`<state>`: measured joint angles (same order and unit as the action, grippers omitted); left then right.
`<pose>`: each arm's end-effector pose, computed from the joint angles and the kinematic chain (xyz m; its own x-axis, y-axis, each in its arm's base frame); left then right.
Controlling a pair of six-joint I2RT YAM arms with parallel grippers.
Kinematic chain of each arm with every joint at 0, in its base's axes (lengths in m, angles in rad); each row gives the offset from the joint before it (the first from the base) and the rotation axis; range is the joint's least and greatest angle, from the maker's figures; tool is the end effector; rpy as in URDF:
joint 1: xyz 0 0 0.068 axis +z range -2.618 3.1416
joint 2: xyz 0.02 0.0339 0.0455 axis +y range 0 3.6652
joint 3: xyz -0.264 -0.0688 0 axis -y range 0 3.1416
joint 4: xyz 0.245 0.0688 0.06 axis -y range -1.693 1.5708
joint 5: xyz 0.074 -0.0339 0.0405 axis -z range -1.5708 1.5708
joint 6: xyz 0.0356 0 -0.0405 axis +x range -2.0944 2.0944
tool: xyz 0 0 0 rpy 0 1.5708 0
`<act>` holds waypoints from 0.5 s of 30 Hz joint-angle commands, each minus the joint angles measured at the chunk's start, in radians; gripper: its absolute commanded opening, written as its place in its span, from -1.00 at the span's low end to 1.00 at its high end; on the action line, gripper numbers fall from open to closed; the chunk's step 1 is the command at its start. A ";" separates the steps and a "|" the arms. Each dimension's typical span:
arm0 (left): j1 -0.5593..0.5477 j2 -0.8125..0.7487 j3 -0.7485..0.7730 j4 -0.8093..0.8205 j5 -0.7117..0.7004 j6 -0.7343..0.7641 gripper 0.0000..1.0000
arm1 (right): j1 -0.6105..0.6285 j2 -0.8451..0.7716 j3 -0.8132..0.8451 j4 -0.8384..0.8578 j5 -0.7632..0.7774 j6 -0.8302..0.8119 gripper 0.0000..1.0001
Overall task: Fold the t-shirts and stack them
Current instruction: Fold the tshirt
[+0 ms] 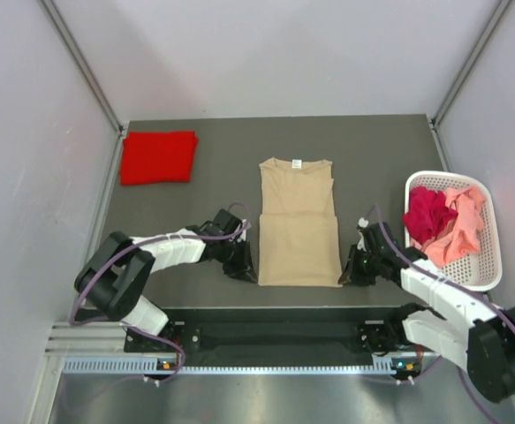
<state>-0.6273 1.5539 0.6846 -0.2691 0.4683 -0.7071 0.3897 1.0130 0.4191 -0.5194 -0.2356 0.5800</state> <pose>0.2042 -0.1679 0.1330 -0.9986 0.0080 -0.0523 0.0371 0.8111 -0.5838 0.1493 0.0703 0.1527 -0.9489 0.1864 -0.2547 0.0660 0.9064 0.4172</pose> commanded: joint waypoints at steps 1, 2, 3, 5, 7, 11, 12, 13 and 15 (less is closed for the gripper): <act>0.001 -0.078 -0.063 -0.035 -0.082 -0.046 -0.60 | 0.017 -0.088 -0.035 -0.093 0.064 0.061 -0.72; 0.000 -0.086 -0.069 -0.025 -0.062 -0.049 -0.49 | 0.021 -0.112 -0.042 -0.099 0.062 0.064 -0.64; -0.003 -0.106 -0.082 -0.016 -0.053 -0.051 -0.46 | 0.024 -0.122 -0.045 -0.103 0.058 0.070 -0.60; -0.008 -0.127 -0.088 -0.012 -0.045 -0.054 -0.37 | 0.031 -0.139 -0.046 -0.120 0.065 0.076 -0.54; -0.008 -0.155 -0.100 0.008 -0.034 -0.069 -0.26 | 0.032 -0.146 -0.046 -0.120 0.068 0.083 -0.53; -0.011 -0.166 -0.143 0.112 0.021 -0.123 -0.24 | 0.035 -0.139 -0.046 -0.114 0.077 0.087 -0.48; -0.014 -0.164 -0.149 0.149 0.032 -0.144 -0.24 | 0.034 -0.142 -0.051 -0.110 0.085 0.090 -0.46; -0.017 -0.164 -0.157 0.169 0.032 -0.150 -0.24 | 0.034 -0.140 -0.054 -0.105 0.088 0.092 -0.42; -0.023 -0.157 -0.174 0.217 0.036 -0.173 -0.23 | 0.035 -0.145 -0.072 -0.065 0.069 0.101 -0.41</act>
<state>-0.6384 1.4101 0.5354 -0.1783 0.4828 -0.8295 0.4103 0.8818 0.3679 -0.6128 -0.1719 0.6586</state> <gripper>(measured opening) 0.382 0.292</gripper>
